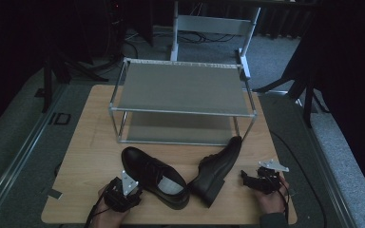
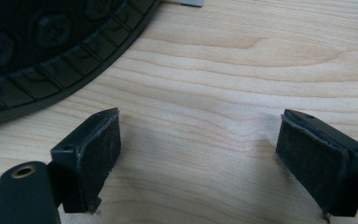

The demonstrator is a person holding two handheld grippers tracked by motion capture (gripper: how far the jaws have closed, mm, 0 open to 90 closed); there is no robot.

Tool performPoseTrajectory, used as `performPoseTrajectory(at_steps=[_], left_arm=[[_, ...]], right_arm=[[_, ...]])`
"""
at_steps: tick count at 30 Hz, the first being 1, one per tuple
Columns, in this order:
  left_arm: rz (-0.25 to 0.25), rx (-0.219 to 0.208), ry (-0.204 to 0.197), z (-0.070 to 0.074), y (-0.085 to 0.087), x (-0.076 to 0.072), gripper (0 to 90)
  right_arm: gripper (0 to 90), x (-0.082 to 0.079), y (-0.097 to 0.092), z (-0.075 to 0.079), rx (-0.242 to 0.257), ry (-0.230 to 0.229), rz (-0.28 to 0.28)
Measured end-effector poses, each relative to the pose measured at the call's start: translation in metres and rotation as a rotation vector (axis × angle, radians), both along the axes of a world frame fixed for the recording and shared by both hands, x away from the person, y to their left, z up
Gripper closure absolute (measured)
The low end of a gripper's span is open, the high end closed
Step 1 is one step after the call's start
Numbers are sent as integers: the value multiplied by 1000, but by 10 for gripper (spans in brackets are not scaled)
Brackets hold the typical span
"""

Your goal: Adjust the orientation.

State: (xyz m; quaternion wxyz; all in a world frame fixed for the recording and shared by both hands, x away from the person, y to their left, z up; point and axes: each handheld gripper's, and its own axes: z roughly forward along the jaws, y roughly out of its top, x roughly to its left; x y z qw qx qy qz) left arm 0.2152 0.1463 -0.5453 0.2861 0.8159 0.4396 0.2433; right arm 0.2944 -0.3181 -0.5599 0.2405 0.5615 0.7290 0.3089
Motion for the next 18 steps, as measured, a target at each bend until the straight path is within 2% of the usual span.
performPoseTrajectory(at_steps=[2,3,5,7,10,13,16,18], left_arm=[[8,-10,-1,0,0,6,491],[2,-4,-2,0,-2,10,541],[1,4,-10,0,-5,11,563],[-3,13,-20,-1,-10,10,651],[2,9,-21,-2,-13,9,684],[-67,-46,17,0,-14,5,636],[-101,-58,25,0,-19,-1,607],[-134,-64,33,0,-21,-5,610]], right_arm=[[134,0,0,0,0,0,0],[134,0,0,0,0,0,1],[134,0,0,0,0,0,1],[134,0,0,0,0,0,2],[134,0,0,0,0,0,2],[134,0,0,0,0,0,2],[142,0,0,1,-1,6,2],[184,0,0,2,-3,14,-3]])
